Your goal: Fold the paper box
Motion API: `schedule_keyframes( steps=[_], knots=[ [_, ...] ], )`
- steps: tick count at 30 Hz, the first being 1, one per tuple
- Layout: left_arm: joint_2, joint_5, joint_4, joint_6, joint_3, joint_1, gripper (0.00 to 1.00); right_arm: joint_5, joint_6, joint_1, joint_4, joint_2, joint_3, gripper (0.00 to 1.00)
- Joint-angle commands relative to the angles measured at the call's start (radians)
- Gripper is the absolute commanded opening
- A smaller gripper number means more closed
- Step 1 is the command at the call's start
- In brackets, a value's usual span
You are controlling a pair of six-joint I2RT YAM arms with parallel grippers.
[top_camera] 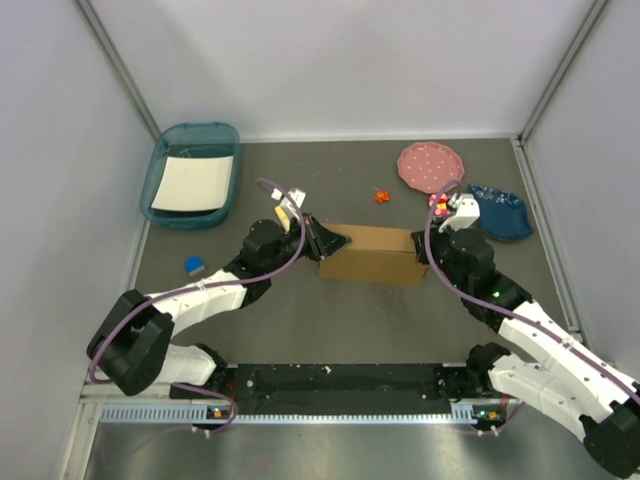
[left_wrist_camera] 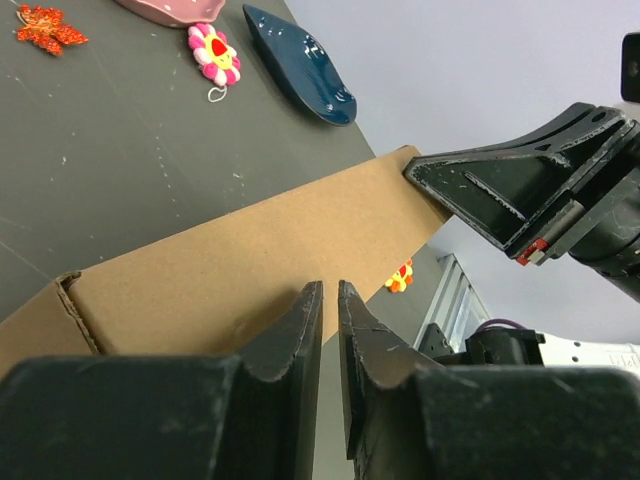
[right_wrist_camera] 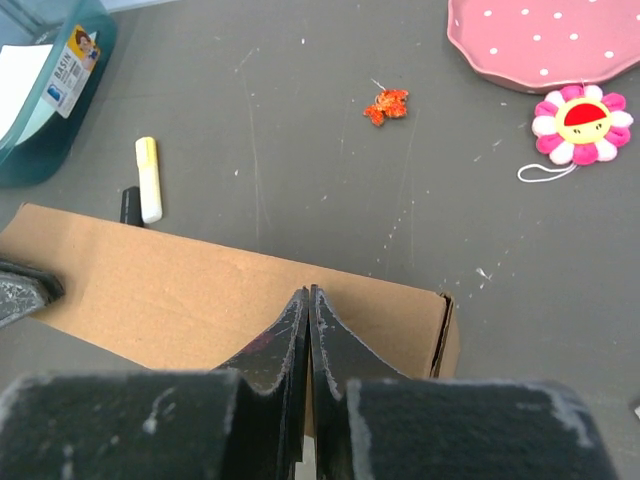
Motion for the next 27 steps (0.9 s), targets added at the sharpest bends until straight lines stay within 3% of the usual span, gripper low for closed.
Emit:
schedule_keyframes(
  steps=[1, 5, 6, 10, 17, 21, 27],
  knots=[
    [0.037, 0.020, -0.081, 0.046, 0.008, -0.010, 0.18, 0.022, -0.018, 0.006, -0.152, -0.010, 0.048, 0.01],
    [0.027, -0.023, -0.130, 0.071, 0.014, -0.010, 0.17, 0.067, -0.028, -0.002, -0.193, -0.086, 0.114, 0.06],
    [0.024, -0.034, -0.133, 0.074, 0.016, -0.010, 0.17, 0.053, -0.021, -0.005, -0.190, -0.101, 0.123, 0.01],
    [0.023, -0.051, -0.138, 0.073, 0.015, -0.010, 0.17, -0.091, 0.027, -0.033, -0.109, -0.153, 0.110, 0.00],
    [0.026, -0.051, -0.142, 0.073, 0.008, -0.008, 0.17, -0.329, 0.202, -0.207, -0.012, -0.153, -0.134, 0.00],
    [0.015, -0.048, -0.149, 0.082, 0.002, -0.010, 0.17, -0.369, 0.246, -0.240, 0.017, -0.156, -0.242, 0.00],
    [-0.029, -0.072, -0.153, 0.106, -0.005, -0.008, 0.17, -0.335, 0.194, -0.241, 0.006, -0.216, -0.144, 0.00]
  ],
)
